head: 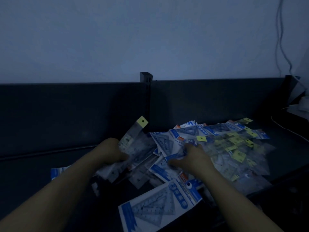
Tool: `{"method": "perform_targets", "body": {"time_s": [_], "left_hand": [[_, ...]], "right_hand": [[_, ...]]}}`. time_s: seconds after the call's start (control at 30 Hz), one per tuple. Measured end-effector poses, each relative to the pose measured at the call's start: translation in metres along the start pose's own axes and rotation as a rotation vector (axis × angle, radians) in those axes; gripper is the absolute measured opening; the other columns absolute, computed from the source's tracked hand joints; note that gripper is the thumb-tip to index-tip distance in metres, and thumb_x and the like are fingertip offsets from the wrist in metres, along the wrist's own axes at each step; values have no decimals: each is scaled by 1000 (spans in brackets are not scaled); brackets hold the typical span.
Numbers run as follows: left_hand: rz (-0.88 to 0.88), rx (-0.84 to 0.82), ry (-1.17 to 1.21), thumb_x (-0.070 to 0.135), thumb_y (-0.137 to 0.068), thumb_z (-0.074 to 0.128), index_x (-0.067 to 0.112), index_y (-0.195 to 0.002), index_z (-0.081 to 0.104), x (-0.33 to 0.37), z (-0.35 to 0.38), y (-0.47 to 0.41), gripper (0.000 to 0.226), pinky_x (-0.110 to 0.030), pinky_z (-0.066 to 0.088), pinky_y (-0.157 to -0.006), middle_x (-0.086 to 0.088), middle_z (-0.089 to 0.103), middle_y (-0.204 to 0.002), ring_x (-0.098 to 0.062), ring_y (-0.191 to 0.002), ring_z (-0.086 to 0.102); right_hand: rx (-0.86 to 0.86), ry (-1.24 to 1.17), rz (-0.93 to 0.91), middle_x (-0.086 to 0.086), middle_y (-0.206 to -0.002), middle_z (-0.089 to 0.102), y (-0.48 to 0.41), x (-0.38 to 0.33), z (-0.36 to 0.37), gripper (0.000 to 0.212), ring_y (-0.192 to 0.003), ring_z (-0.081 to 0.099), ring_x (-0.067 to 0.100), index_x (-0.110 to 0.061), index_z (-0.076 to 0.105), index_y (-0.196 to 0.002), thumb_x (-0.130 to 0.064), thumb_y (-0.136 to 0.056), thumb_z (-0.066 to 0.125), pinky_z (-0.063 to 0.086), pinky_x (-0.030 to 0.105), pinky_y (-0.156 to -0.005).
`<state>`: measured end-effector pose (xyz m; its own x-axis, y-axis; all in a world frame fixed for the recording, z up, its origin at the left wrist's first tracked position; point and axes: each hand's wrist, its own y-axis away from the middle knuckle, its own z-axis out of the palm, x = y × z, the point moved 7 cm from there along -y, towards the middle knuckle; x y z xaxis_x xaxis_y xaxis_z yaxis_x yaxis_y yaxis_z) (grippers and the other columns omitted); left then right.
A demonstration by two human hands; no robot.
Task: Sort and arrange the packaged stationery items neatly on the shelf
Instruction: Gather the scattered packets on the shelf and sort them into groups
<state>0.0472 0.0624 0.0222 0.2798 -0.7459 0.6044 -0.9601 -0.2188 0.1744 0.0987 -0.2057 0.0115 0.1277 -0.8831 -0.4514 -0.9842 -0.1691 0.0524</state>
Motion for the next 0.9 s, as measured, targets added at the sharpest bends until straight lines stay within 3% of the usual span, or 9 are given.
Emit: {"method": "perform_targets", "body": {"time_s": [0.1,0.27,0.33,0.4,0.5,0.6,0.7,0.83,0.9], "left_hand": [[-25,35,205,14,-82,71,5,-90,63,-12,-1,8,15,-21,42,-51,-6,63,-80,-16,-69,58],[1,174,478,6,-81,70,1,-97,64,-14,1,26,17,-26,48,-63,-14,69,-93,-23,-81,64],[31,196,561,5,-82,69,4,-95,64,-5,1,34,14,-24,48,-61,-12,68,-92,-22,-79,64],[52,177,657,5,-82,69,7,-90,65,6,5,40,9,-24,49,-58,-11,69,-88,-20,-76,64],[79,134,734,8,-83,71,12,-95,65,26,15,41,14,-25,53,-57,-7,70,-89,-21,-78,67],[62,82,770,4,-82,70,14,-93,64,45,34,34,16,-38,58,-70,-8,70,-91,-26,-83,68],[24,36,785,1,-84,66,12,-96,62,59,57,27,17,-28,52,-62,-6,66,-88,-21,-78,64],[1,-7,866,0,-86,64,9,-109,64,66,75,23,25,-27,53,-64,-10,69,-97,-23,-83,66],[17,-10,909,3,-88,63,12,-103,65,66,73,25,18,-25,55,-60,-8,71,-95,-21,-81,67]], "right_hand": [[7,-105,66,10,-126,53,-2,-4,1,89,-106,55,23,-12,32,-141,-43,-71,78,45,29,-77],[216,-329,152,13,-100,63,1,14,-16,44,-86,62,29,-10,44,-130,-20,-90,58,51,38,-70],[282,-418,182,13,-94,62,5,25,-28,36,-81,61,30,-7,46,-127,-15,-92,50,47,33,-65],[318,-481,236,14,-93,60,9,42,-39,25,-83,59,29,-4,54,-116,-8,-92,49,41,28,-70],[350,-628,305,18,-81,61,11,66,-48,9,-69,55,25,-3,58,-95,-3,-86,55,43,37,-65],[265,-877,347,20,-83,65,15,69,-38,17,-70,62,28,-2,57,-103,2,-86,60,53,40,-70],[125,-990,308,22,-87,68,17,50,-23,25,-65,66,25,7,56,-109,6,-85,61,53,32,-58],[-43,-1079,239,22,-97,66,17,15,2,35,-73,65,27,-1,52,-114,7,-82,64,57,35,-65],[-82,-1043,168,20,-94,65,17,-5,6,37,-75,63,28,-7,51,-114,4,-82,64,55,38,-70]]}}
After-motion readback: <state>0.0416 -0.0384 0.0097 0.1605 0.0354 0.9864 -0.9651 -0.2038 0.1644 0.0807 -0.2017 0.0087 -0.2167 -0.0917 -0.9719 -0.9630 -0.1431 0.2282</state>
